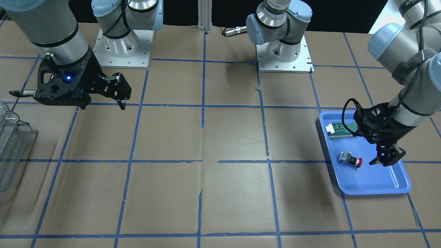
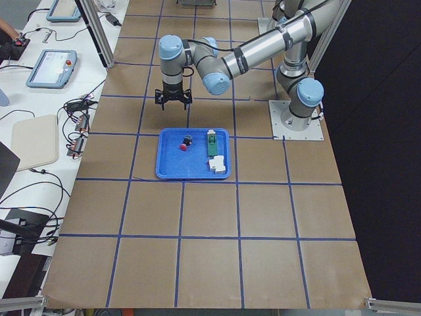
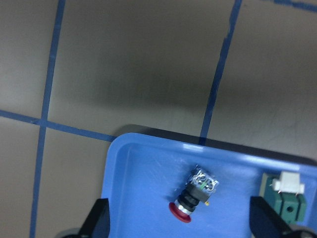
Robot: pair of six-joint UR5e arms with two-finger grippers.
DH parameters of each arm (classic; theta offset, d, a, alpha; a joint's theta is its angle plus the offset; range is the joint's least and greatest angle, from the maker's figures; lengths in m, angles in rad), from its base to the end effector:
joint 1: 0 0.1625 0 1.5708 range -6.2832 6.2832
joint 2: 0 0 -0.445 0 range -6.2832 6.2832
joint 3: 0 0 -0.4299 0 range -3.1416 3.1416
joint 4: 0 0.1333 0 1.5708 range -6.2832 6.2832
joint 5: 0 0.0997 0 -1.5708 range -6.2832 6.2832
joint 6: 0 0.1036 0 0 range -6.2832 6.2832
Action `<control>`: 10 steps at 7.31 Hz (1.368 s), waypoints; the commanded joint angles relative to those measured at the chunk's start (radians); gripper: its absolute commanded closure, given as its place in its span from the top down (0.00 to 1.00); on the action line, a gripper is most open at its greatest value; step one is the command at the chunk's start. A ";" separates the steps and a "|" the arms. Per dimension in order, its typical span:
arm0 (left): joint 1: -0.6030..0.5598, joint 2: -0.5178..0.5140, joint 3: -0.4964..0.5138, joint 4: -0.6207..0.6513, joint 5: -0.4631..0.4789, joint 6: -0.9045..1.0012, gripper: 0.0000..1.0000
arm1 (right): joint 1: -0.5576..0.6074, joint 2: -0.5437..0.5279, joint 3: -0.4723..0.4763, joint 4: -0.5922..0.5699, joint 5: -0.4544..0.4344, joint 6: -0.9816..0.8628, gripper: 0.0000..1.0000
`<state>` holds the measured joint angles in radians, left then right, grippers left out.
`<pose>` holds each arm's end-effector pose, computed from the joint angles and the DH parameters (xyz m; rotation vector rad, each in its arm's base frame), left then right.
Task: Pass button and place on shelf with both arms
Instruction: 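Move the left gripper down over the red push-button in the blue tray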
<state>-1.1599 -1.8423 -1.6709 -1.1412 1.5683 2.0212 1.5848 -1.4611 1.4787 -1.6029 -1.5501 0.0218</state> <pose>0.1274 -0.6267 0.3374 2.2262 2.1398 -0.0347 0.1435 -0.5778 0.4951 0.0119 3.1205 -0.0220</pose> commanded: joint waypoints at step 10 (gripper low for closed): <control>0.197 -0.239 0.000 -0.104 -0.205 0.452 1.00 | -0.008 0.001 0.008 -0.005 -0.001 0.021 1.00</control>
<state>-0.9733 -2.0769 -1.6696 -1.2067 1.3655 2.4679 1.5768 -1.4604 1.4864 -1.6068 -1.5523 0.0429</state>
